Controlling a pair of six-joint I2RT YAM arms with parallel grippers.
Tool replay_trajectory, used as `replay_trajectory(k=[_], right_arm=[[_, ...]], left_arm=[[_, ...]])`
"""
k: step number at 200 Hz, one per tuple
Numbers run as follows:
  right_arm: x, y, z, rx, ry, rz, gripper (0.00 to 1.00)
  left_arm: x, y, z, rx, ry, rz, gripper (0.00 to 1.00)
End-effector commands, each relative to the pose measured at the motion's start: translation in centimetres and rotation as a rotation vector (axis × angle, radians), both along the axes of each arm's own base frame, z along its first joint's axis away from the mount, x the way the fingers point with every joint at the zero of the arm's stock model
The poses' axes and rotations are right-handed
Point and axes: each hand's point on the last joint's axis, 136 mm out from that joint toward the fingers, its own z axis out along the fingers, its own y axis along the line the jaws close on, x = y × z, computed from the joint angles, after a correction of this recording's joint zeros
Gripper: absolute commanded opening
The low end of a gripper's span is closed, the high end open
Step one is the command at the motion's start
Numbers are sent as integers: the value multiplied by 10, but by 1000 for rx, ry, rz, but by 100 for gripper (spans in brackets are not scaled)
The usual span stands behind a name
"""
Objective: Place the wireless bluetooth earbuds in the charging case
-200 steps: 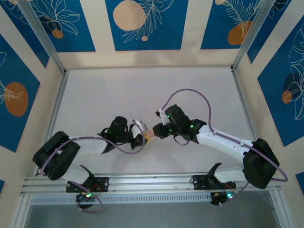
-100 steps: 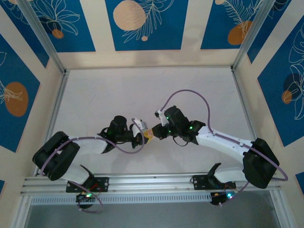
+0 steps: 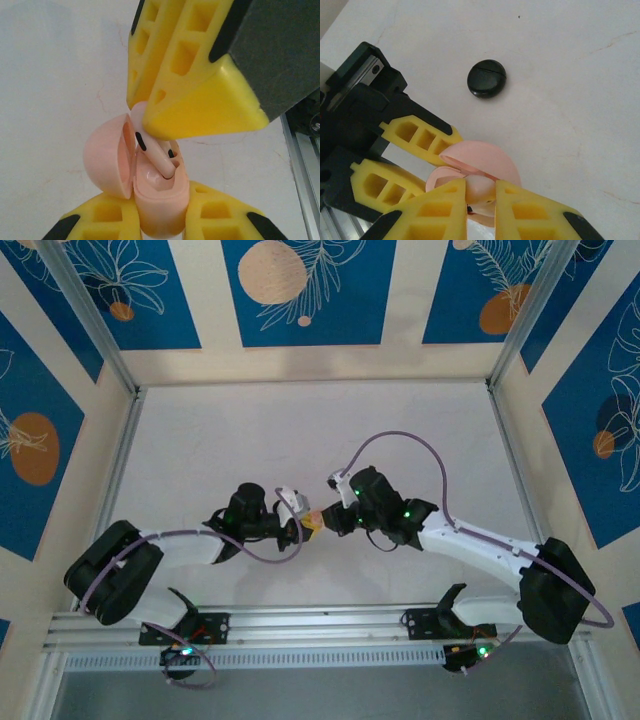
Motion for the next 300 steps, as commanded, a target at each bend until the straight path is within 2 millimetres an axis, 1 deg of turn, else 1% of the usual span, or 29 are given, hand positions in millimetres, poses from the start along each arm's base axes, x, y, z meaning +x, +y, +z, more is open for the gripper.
replay_trajectory(k=[1, 63, 96, 112, 145, 172, 200, 217, 265, 300], right_arm=[[-19, 5, -2, 14, 14, 85, 17], [-29, 13, 3, 57, 2, 159, 17], [-34, 13, 4, 62, -5, 181, 18], [-36, 13, 3, 66, -4, 187, 20], [-36, 13, 11, 87, -26, 195, 21], [-34, 13, 17, 94, -45, 185, 27], [-35, 12, 17, 93, -43, 183, 35], [-34, 12, 20, 100, -52, 180, 38], [-28, 7, 31, 94, -84, 145, 45], [-30, 6, 43, 118, -97, 142, 49]], left_arm=[[0, -4, 21, -58, -56, -10, 16], [-2, -4, 27, -76, -74, -13, 16], [-3, -4, 32, -92, -89, -16, 16], [-3, -4, 34, -102, -94, -18, 17], [-5, -4, 37, -113, -98, -23, 17], [-5, -4, 38, -117, -101, -25, 17], [-6, -4, 39, -120, -104, -30, 17], [-6, -4, 40, -122, -106, -31, 17], [-5, -3, 39, -119, -109, -27, 17], [-6, -3, 40, -120, -114, -24, 17]])
